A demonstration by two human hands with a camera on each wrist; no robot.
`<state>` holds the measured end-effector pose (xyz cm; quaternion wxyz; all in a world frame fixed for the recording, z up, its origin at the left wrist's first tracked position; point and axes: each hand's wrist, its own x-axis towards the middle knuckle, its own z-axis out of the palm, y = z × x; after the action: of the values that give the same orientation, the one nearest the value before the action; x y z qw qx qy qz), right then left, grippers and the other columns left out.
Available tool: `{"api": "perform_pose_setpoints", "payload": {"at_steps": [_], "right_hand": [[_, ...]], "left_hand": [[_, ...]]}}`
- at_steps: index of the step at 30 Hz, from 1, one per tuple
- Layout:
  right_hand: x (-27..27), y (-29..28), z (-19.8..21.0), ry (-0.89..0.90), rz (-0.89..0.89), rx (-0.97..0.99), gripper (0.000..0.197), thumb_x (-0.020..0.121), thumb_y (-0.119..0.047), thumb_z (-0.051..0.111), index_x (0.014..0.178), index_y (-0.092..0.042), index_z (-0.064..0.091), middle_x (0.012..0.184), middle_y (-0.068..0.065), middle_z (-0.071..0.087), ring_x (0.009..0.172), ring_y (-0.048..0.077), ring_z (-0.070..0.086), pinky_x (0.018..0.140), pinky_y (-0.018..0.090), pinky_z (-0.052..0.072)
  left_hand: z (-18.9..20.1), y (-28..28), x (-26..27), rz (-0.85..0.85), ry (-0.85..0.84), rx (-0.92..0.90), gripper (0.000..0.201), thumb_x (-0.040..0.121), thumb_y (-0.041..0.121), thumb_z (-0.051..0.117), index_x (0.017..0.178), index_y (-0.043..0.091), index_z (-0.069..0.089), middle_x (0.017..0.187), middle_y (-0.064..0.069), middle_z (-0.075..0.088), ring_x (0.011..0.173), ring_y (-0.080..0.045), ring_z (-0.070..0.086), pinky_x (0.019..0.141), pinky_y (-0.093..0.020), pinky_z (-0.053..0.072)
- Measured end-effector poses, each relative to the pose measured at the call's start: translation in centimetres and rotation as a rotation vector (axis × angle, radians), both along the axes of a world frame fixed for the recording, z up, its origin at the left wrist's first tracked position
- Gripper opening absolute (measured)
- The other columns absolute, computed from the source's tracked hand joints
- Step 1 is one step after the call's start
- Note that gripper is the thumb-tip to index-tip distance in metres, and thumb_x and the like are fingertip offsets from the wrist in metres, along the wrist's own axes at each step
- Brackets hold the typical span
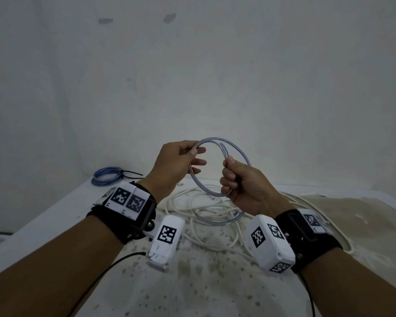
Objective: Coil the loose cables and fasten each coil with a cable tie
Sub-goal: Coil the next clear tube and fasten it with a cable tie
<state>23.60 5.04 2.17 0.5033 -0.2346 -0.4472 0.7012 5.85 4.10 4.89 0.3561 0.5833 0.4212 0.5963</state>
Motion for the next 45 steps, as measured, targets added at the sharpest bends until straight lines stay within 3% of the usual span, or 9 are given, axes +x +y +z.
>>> {"api": "perform_pose_setpoints", "payload": {"at_steps": [6, 11, 16, 28, 31, 34, 39, 42, 45], "right_hand": [[-1.2, 0.2, -0.1, -0.100, 0.021, 0.085, 0.018, 0.098, -0.028, 0.051, 0.084, -0.016, 0.052, 0.057, -0.005, 0.038, 0.046, 0.008, 0.031, 0.046, 0.019, 0.032], [-1.3, 0.4, -0.2, 0.013, 0.071, 0.058, 0.016, 0.093, -0.029, 0.052, 0.084, -0.015, 0.052, 0.055, -0.006, 0.037, 0.044, 0.007, 0.029, 0.042, 0.018, 0.030], [-1.1, 0.4, 0.0, 0.005, 0.164, 0.090, 0.019, 0.097, -0.025, 0.047, 0.084, -0.012, 0.052, 0.054, -0.005, 0.038, 0.043, 0.007, 0.028, 0.042, 0.018, 0.024], [0.2, 0.7, 0.0, 0.047, 0.140, 0.012, 0.019, 0.093, -0.028, 0.050, 0.082, -0.012, 0.054, 0.052, -0.007, 0.037, 0.040, 0.004, 0.028, 0.039, 0.016, 0.023], [0.2, 0.6, -0.1, 0.051, 0.133, -0.020, 0.018, 0.092, -0.027, 0.052, 0.082, -0.012, 0.054, 0.052, -0.007, 0.038, 0.039, 0.004, 0.028, 0.038, 0.016, 0.023], [0.2, 0.7, -0.1, 0.031, 0.133, -0.032, 0.018, 0.092, -0.027, 0.054, 0.082, -0.012, 0.055, 0.052, -0.007, 0.038, 0.039, 0.004, 0.027, 0.040, 0.016, 0.021], [0.4, 0.6, -0.1, -0.036, 0.126, -0.039, 0.020, 0.093, -0.025, 0.054, 0.078, -0.012, 0.056, 0.052, -0.006, 0.039, 0.039, 0.004, 0.025, 0.039, 0.016, 0.018], [0.3, 0.4, 0.0, -0.097, 0.114, -0.029, 0.020, 0.092, -0.024, 0.056, 0.076, -0.011, 0.057, 0.052, -0.005, 0.040, 0.038, 0.004, 0.026, 0.039, 0.016, 0.017], [-0.1, 0.1, 0.0, -0.166, 0.062, 0.010, 0.019, 0.087, -0.027, 0.062, 0.081, -0.009, 0.059, 0.054, -0.003, 0.045, 0.042, 0.007, 0.032, 0.042, 0.017, 0.023]], "left_hand": [[0.9, 0.1, -1.5, 0.042, 0.124, 0.065, 0.023, 0.098, 0.024, 0.059, 0.092, 0.006, 0.073, 0.077, -0.002, 0.074, 0.046, -0.008, 0.050, 0.045, -0.020, 0.040], [1.4, -0.2, -2.5, -0.043, 0.289, 0.112, 0.020, 0.096, 0.020, 0.062, 0.097, 0.003, 0.072, 0.080, -0.003, 0.075, 0.049, -0.011, 0.056, 0.044, -0.022, 0.045], [2.0, 0.2, -2.7, -0.020, 0.271, 0.110, 0.017, 0.098, 0.018, 0.059, 0.097, 0.005, 0.071, 0.087, -0.005, 0.076, 0.055, -0.016, 0.064, 0.048, -0.025, 0.049], [2.3, 0.0, -1.5, -0.163, 0.406, 0.104, 0.020, 0.102, 0.012, 0.049, 0.109, 0.008, 0.068, 0.097, -0.003, 0.074, 0.051, -0.009, 0.049, 0.043, -0.019, 0.037], [2.8, -0.5, -0.8, -0.158, 0.405, 0.084, 0.024, 0.103, 0.011, 0.047, 0.109, 0.006, 0.069, 0.080, 0.007, 0.071, 0.045, -0.005, 0.036, 0.041, -0.016, 0.029], [3.3, -1.1, -0.1, -0.151, 0.486, 0.111, 0.026, 0.103, 0.015, 0.049, 0.088, 0.008, 0.069, 0.047, 0.017, 0.054, 0.039, -0.003, 0.028, 0.041, -0.015, 0.025], [3.4, -0.8, 0.3, -0.111, 0.520, 0.125, 0.026, 0.094, 0.032, 0.063, 0.077, 0.014, 0.073, 0.057, 0.003, 0.058, 0.042, -0.005, 0.033, 0.042, -0.014, 0.029], [2.8, -0.3, 0.9, 0.022, 0.520, 0.142, 0.031, 0.090, 0.037, 0.069, 0.067, 0.016, 0.071, 0.051, 0.010, 0.056, 0.040, -0.002, 0.040, 0.046, -0.012, 0.032], [2.1, 0.2, 1.2, 0.129, 0.487, 0.154, 0.031, 0.089, 0.036, 0.070, 0.071, 0.011, 0.074, 0.058, -0.005, 0.057, 0.045, -0.007, 0.040, 0.050, -0.020, 0.035]]}}
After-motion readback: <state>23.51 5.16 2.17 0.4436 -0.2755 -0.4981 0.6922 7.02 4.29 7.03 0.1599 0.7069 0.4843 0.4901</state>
